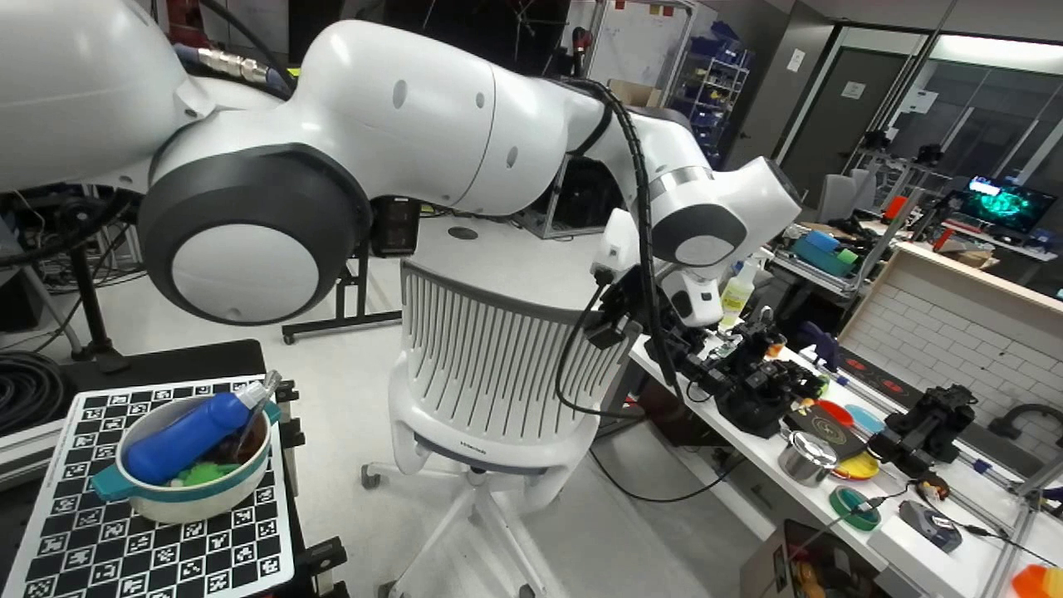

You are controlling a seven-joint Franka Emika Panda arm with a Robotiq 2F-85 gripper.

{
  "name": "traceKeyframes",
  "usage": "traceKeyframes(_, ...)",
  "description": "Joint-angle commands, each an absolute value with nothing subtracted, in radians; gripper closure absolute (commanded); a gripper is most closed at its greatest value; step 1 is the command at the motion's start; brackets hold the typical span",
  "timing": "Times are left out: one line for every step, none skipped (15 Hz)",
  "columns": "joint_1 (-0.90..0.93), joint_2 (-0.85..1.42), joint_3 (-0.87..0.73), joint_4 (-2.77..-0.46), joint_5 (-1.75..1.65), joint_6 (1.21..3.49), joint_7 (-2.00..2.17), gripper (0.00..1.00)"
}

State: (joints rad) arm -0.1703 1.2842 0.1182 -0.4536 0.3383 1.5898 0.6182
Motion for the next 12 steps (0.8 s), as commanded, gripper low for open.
traceKeyframes(-0.234,1.324,0.1,-0.485,0.328,1.6,0.604,0.94)
traceKeyframes(-0.254,1.324,0.101,-0.486,0.332,1.585,0.602,0.94)
traceKeyframes(-0.268,1.32,0.1,-0.488,0.337,1.566,0.619,0.94)
traceKeyframes(-0.28,1.316,0.099,-0.49,0.339,1.553,0.637,0.94)
traceKeyframes(-0.284,1.31,0.096,-0.492,0.342,1.549,0.677,0.94)
traceKeyframes(-0.286,1.304,0.1,-0.49,0.346,1.547,0.703,0.94)
traceKeyframes(-0.287,1.295,0.105,-0.491,0.35,1.534,0.722,0.94)
traceKeyframes(-0.286,1.289,0.105,-0.492,0.351,1.526,0.747,0.94)
traceKeyframes(-0.284,1.287,0.103,-0.488,0.349,1.526,0.761,0.94)
traceKeyframes(-0.28,1.284,0.103,-0.487,0.345,1.516,0.754,0.94)
traceKeyframes(-0.276,1.283,0.105,-0.485,0.342,1.509,0.741,0.94)
traceKeyframes(-0.27,1.283,0.107,-0.484,0.341,1.508,0.73,0.94)
